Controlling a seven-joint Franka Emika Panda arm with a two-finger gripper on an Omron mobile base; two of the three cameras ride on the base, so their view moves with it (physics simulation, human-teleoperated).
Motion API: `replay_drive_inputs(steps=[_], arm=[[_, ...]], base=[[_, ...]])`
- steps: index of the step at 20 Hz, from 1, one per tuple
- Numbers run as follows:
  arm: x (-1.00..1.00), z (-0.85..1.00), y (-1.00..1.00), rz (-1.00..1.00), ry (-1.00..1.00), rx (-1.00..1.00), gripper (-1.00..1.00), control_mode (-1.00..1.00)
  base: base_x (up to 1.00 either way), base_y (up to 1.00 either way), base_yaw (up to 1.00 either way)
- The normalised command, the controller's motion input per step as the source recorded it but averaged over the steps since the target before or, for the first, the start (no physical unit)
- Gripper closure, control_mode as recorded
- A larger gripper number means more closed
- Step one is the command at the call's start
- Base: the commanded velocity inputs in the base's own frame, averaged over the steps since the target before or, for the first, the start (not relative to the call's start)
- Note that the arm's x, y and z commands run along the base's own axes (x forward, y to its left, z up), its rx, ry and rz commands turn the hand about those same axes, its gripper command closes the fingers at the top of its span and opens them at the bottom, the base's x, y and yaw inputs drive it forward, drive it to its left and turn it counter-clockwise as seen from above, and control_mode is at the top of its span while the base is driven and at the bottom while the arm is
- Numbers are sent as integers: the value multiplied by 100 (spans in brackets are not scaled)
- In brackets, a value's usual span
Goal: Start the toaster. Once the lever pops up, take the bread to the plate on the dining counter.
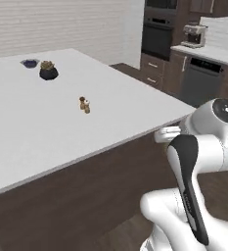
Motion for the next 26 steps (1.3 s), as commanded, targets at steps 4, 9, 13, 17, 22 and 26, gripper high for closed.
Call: replay_drive_inputs(steps=[4,9,13,17,22,26], arm=[[0,0,0,0,0,0,100,100],[0,0,0,0,0,0,100,100],[0,0,0,0,0,0,100,100],[0,0,0,0,0,0,100,100],[0,0,0,0,0,0,100,100],[0,0,0,0,0,0,100,100]], base=[[-18,97,49],[-4,100,20],[0,100,21],[0,100,21],[19,100,17],[21,100,18]])
